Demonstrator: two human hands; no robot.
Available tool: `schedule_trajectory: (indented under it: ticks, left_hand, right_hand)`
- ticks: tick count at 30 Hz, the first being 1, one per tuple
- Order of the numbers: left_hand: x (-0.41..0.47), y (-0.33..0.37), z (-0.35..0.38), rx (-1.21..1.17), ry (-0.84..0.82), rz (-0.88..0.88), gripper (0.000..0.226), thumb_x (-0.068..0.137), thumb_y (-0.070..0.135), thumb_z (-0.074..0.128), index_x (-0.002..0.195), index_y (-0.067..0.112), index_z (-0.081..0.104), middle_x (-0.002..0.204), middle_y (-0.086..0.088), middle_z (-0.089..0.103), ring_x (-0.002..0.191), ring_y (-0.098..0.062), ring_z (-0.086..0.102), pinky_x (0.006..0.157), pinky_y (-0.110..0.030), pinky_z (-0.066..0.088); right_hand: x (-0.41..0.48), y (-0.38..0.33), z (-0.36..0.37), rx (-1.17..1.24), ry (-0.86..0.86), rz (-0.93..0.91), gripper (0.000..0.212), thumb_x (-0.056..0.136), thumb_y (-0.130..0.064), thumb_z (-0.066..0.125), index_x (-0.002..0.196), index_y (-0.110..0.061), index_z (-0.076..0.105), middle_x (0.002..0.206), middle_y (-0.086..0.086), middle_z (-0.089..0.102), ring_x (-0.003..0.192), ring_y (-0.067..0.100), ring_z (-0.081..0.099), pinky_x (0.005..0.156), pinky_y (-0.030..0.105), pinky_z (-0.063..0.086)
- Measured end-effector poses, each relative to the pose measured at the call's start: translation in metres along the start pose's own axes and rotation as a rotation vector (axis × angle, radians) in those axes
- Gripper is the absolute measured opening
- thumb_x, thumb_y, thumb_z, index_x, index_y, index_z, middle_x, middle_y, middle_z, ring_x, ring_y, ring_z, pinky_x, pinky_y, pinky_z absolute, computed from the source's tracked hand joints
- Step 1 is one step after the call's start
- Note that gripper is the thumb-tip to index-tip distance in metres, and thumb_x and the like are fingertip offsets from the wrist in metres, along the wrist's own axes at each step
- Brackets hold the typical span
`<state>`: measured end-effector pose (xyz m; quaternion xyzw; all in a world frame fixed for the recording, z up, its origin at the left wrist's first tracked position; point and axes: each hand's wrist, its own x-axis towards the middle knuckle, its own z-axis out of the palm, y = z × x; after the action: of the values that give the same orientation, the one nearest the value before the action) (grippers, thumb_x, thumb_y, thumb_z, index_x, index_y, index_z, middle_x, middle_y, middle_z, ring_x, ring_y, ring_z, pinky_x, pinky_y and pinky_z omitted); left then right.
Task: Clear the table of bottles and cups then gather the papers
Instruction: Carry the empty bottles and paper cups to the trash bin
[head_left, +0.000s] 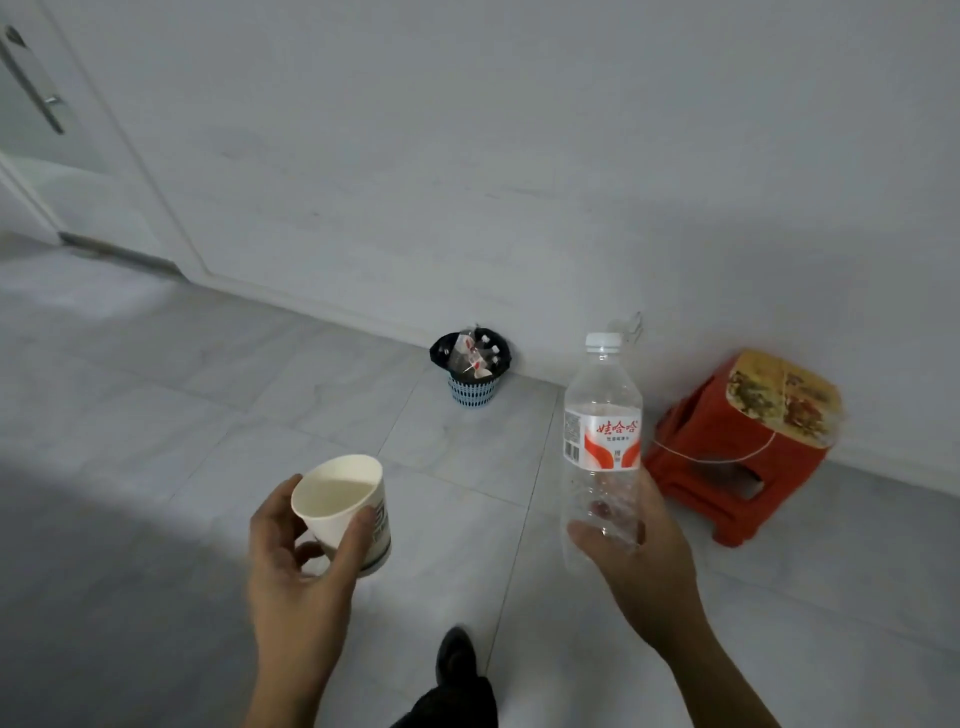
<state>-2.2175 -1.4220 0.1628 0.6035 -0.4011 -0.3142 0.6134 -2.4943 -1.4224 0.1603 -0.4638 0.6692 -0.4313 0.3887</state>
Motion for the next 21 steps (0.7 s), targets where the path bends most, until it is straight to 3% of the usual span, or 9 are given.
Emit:
schedule_trajectory:
  ticks: [4,6,11,14,17,21]
  left_hand:
    - [0.100,0.016,0.078,0.036,-0.087,0.033,0.072,0.057,0.053,0.075,0.123,0.034,0.053,0.118,0.015,0.062,0.104,-0.013,0.061,0.076,-0.020,0.050]
    - [0.141,0.021,0.115,0.060,-0.150,0.041,0.074,0.058,0.054,0.073,0.126,0.030,0.052,0.117,0.020,0.061,0.106,-0.009,0.060,0.077,-0.016,0.049]
    - [0.228,0.001,0.210,0.126,-0.238,0.031,0.071,0.060,0.052,0.074,0.124,0.032,0.051,0.120,0.015,0.061,0.110,-0.011,0.060,0.083,-0.030,0.048]
    - [0.275,-0.027,0.262,0.168,-0.224,-0.034,0.066,0.059,0.054,0.074,0.120,0.043,0.052,0.121,0.015,0.061,0.110,-0.013,0.061,0.085,-0.034,0.048]
    - [0.323,-0.047,0.310,0.215,-0.197,-0.110,0.069,0.056,0.057,0.075,0.119,0.045,0.051,0.123,0.010,0.061,0.107,-0.018,0.061,0.085,-0.038,0.052]
    - [0.387,-0.058,0.369,0.297,-0.182,-0.165,0.082,0.054,0.060,0.071,0.128,0.038,0.046,0.125,0.011,0.059,0.107,-0.009,0.059,0.083,-0.032,0.049]
  right_hand:
    - [0.100,-0.029,0.004,0.006,0.063,-0.021,0.071,0.070,-0.042,0.074,0.136,-0.033,0.049,0.118,-0.013,0.067,0.101,-0.001,0.066,0.076,0.021,0.056]
    - [0.142,-0.036,0.004,0.035,0.082,-0.004,0.071,0.070,-0.043,0.072,0.136,-0.031,0.048,0.119,-0.009,0.066,0.102,0.002,0.067,0.074,0.023,0.057]
    - [0.256,-0.030,0.007,0.066,0.148,0.039,0.063,0.073,-0.034,0.075,0.131,-0.031,0.053,0.112,-0.014,0.068,0.097,-0.007,0.065,0.066,0.009,0.052]
    - [0.339,-0.017,0.013,0.083,0.139,0.085,0.060,0.081,-0.019,0.080,0.132,-0.033,0.052,0.112,-0.014,0.068,0.097,-0.006,0.066,0.076,0.023,0.057]
    - [0.424,-0.014,0.015,0.094,0.089,0.129,0.065,0.080,-0.019,0.079,0.134,-0.038,0.050,0.113,-0.019,0.067,0.100,-0.003,0.067,0.083,0.033,0.057]
    - [0.523,-0.023,0.020,0.052,0.007,0.169,0.066,0.073,-0.032,0.075,0.134,-0.036,0.050,0.112,-0.020,0.068,0.098,-0.004,0.067,0.075,0.019,0.054]
